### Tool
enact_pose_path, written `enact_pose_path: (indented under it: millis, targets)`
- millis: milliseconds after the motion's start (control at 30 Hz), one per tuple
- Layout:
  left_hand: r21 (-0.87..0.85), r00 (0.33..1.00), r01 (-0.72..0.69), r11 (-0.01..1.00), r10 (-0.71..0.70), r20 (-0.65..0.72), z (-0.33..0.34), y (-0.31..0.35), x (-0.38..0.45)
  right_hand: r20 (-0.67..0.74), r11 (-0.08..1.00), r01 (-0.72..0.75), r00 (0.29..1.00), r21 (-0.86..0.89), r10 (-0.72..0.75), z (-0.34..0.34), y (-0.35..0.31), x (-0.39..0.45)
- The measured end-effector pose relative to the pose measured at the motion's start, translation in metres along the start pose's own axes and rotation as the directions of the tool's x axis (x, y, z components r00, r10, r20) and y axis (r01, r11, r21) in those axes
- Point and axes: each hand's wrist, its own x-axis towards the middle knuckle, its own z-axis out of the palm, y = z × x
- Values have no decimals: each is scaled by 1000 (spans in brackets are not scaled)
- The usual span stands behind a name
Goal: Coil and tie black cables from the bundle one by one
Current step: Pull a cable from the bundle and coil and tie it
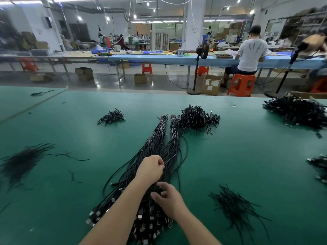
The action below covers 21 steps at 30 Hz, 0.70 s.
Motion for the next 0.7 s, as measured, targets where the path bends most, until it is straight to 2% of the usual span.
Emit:
enact_pose_path:
  millis: [67, 133, 200, 233, 333, 400, 500, 567, 633, 700]
  targets:
    - [-260, 996, 72, 963, -56, 70, 0, 3, -1, 28, 996, 60, 998, 72, -62, 6, 2, -5]
    - [-551, 977, 194, 812, -112, 179, -1, 7, -3, -40, 973, 174, 985, 152, -170, 7, 0, -8]
    - [-715, 965, 255, 651, -129, 226, 0, 9, -4, -96, 943, 253, 967, 214, -238, 5, -8, -13]
    - [-761, 965, 260, 595, -133, 225, 0, 10, -3, -94, 930, 238, 971, 281, -220, 3, -13, -17]
    - [-836, 968, 248, 490, -148, 201, -1, 9, 0, 13, 829, 94, 993, 551, -121, -4, -25, -21]
    - [-861, 974, 228, 455, -116, 197, -1, 8, 2, 69, 760, 29, 993, 649, -97, -7, -31, -25]
    - [-831, 983, 175, 528, -52, 174, 0, 9, 4, -28, 765, 80, 996, 639, -80, -13, -35, -28]
    - [-818, 986, 165, 551, -66, 155, -1, 11, 5, -80, 782, 124, 992, 611, -95, -18, -39, -29]
    - [-833, 983, 182, 522, -126, 136, 2, 13, 5, -120, 854, 179, 983, 489, -137, -23, -43, -31]
    - [-856, 978, 195, 478, -162, 133, 6, 18, 2, -169, 865, 226, 972, 448, -166, -25, -43, -32]
